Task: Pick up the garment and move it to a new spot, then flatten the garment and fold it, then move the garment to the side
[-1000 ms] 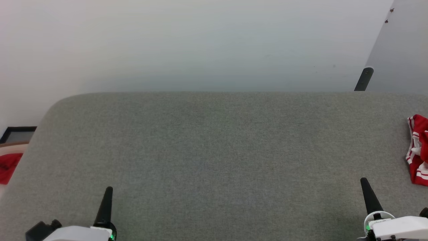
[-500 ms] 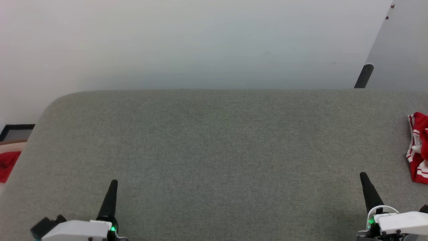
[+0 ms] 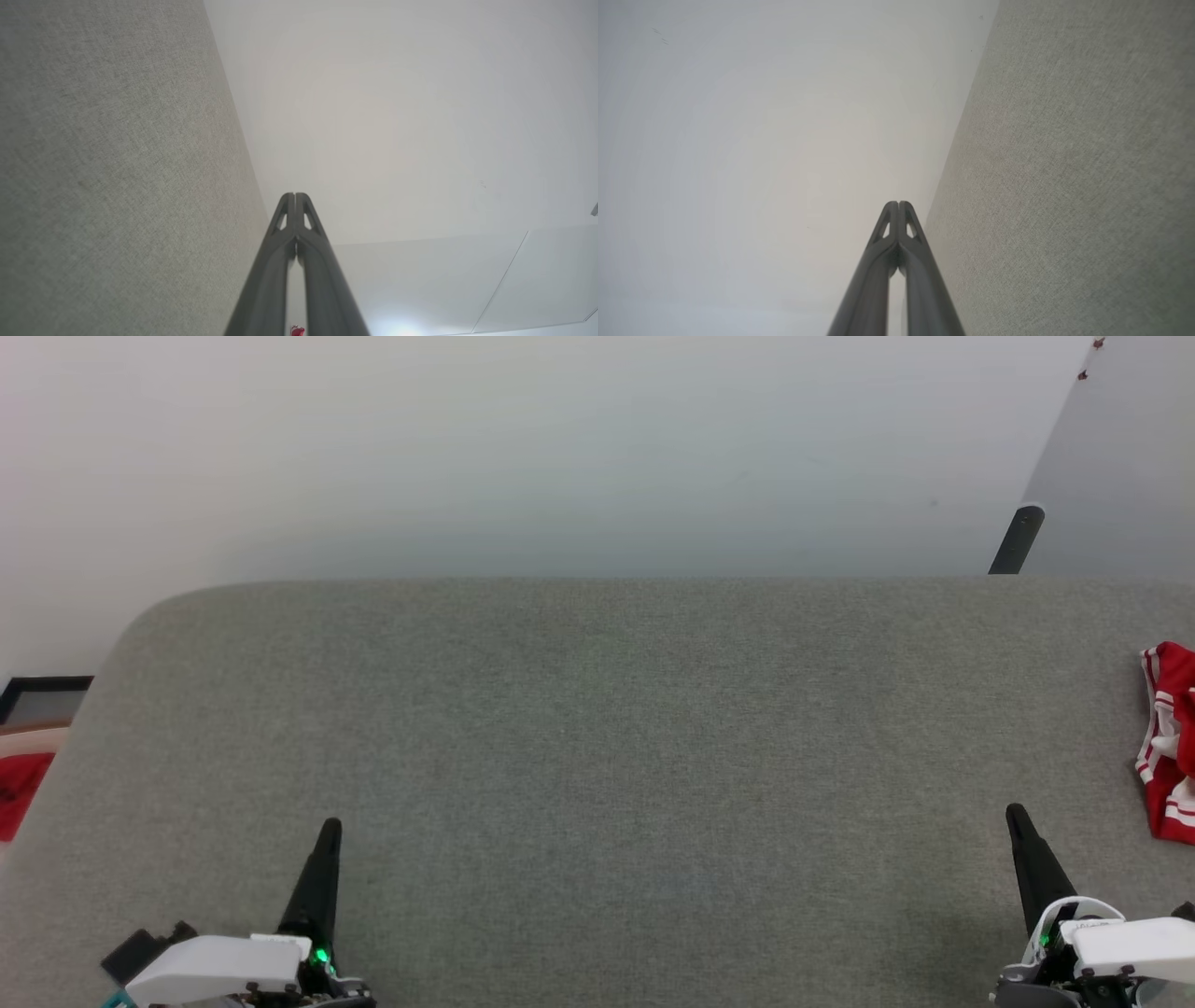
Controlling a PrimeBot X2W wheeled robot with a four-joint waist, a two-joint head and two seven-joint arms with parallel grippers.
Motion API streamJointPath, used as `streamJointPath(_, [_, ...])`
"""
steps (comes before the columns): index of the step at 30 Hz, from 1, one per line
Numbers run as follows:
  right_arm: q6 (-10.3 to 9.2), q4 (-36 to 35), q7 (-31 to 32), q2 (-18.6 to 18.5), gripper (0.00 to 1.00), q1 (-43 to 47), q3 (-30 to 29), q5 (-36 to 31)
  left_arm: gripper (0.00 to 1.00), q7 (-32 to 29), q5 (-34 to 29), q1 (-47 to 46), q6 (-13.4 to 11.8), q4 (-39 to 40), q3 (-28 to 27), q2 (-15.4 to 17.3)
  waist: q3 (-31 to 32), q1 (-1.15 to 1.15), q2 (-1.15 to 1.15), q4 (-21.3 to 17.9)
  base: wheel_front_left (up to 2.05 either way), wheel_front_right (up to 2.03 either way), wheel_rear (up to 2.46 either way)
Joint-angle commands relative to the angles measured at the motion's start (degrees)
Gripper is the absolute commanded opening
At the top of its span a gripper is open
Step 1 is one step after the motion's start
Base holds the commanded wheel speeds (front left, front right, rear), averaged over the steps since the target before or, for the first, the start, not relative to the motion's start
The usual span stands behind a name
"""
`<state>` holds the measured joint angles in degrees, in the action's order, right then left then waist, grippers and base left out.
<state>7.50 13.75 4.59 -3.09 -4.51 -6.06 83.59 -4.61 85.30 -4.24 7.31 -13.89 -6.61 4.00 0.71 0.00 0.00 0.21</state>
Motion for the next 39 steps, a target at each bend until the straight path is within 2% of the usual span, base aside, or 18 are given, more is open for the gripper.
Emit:
streamJointPath(1, [-0.01,-0.07,0.39,0.12,0.00,-1.00,-0.18,1.41,0.00,-0.28,1.01,-0.80,0.27,0.03,0.00,-0.14,-0.07,0.00,0.00,-0.02,0.00,0.00,0.00])
streamJointPath(19, [0.00,0.32,2.16,0.34,0.00,-2.19,-0.57,9.14,0.00,-2.15,7.33,-2.41,0.31,-0.24,0.07,-1.30,-0.89,0.00,0.00,-0.21,0.00,0.00,0.00])
streamJointPath(39, [0.00,0.31,2.14,0.32,0.00,-1.85,-0.52,8.90,0.00,-2.09,7.18,-2.35,0.31,-0.22,0.08,-1.22,-0.89,0.00,0.00,-0.21,0.00,0.00,0.00])
